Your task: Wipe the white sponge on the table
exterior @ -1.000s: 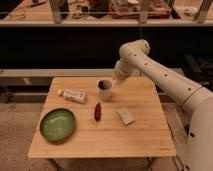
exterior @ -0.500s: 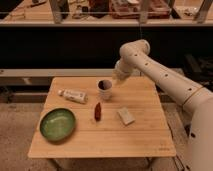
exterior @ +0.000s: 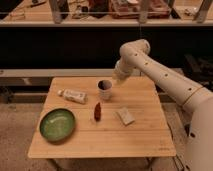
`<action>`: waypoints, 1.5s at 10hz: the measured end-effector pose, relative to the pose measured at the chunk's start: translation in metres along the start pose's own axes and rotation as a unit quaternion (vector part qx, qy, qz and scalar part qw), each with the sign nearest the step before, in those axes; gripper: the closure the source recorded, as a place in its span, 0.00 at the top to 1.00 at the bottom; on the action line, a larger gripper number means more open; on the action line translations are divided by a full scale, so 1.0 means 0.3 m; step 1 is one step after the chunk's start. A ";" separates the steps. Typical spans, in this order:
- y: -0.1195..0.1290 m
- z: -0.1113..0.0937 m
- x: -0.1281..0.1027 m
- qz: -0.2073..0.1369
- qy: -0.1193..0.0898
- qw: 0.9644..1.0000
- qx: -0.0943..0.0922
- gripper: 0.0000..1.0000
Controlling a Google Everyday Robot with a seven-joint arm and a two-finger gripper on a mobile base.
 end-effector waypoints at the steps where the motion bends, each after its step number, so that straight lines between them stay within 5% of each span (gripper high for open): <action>1: -0.002 0.005 -0.009 -0.001 -0.001 1.000 -0.001 0.41; 6: 0.013 0.003 -0.013 0.001 -0.011 1.000 0.011 0.41; 9: 0.028 -0.019 0.050 0.001 -0.004 1.000 0.010 0.41; 15: 0.122 -0.015 0.001 0.003 -0.008 1.000 0.012 0.41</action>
